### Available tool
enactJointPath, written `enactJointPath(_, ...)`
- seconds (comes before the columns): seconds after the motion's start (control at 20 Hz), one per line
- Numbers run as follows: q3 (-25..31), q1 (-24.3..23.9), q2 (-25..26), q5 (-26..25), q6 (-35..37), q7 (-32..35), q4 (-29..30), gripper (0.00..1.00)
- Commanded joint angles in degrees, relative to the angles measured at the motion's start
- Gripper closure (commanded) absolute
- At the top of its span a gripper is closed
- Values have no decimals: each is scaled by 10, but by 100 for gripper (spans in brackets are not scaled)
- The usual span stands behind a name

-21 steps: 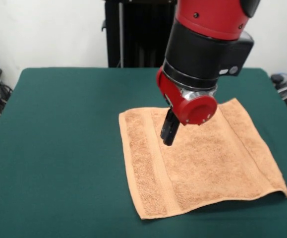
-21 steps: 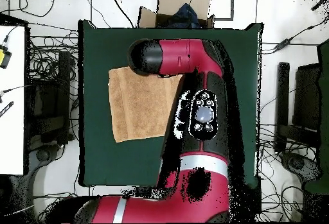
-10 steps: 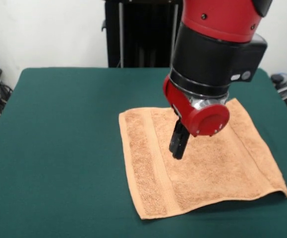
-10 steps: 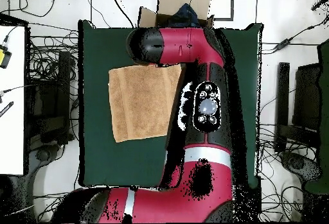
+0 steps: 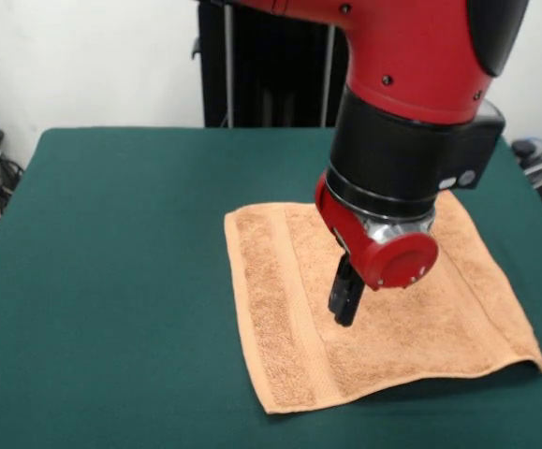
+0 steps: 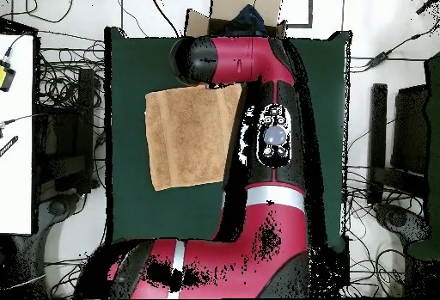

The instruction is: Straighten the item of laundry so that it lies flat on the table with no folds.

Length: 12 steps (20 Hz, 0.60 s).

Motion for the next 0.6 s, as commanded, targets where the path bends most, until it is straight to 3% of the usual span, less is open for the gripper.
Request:
enactJointPath(0.05,49,3,49,-31,13,-139,6,100)
enactJointPath(0.6,48,14,66,-29,33,-152,-18,100)
